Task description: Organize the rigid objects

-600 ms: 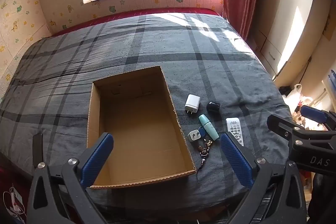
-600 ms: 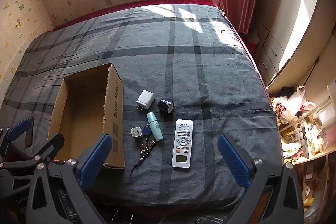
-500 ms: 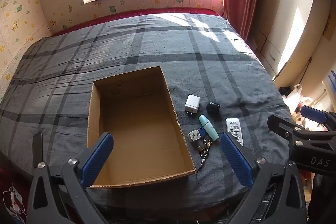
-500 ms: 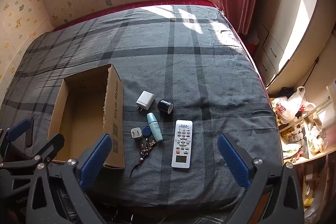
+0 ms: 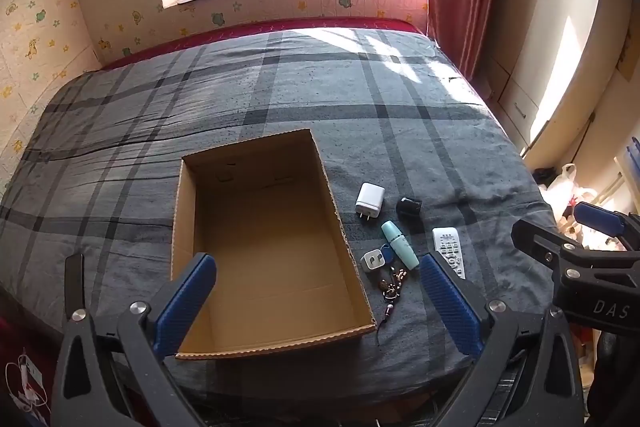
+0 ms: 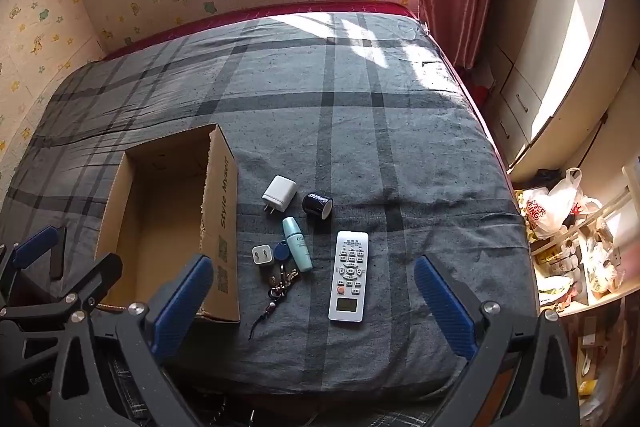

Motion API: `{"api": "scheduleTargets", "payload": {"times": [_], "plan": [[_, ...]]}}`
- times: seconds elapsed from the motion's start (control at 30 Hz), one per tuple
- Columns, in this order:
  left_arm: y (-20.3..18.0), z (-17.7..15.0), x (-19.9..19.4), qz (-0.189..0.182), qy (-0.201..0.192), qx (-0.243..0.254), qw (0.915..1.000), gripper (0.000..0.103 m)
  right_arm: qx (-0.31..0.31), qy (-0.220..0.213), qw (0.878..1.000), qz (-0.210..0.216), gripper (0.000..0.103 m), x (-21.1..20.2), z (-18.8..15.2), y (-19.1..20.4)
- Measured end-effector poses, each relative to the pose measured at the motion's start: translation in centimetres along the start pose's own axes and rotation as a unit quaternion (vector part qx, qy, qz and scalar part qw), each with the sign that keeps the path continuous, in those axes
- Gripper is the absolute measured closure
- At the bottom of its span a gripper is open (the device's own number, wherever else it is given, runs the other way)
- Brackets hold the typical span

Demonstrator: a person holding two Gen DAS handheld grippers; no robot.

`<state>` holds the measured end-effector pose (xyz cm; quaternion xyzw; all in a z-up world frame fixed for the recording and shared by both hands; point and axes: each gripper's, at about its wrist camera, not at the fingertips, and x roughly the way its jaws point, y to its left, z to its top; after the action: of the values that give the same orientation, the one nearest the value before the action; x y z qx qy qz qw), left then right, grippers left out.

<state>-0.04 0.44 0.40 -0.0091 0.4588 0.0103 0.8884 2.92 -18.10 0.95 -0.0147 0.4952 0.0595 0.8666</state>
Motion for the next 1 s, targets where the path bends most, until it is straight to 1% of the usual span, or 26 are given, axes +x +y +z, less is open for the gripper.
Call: {"api": "scheduleTargets", "payload": {"times": [1.0], "plan": [[0.15, -0.22, -0.35, -0.002, -0.005, -0.002, 1.0000, 0.000, -0.006, -0.013, 1.000, -0.001, 0.000, -0.74, 0.01, 0.53]]}}
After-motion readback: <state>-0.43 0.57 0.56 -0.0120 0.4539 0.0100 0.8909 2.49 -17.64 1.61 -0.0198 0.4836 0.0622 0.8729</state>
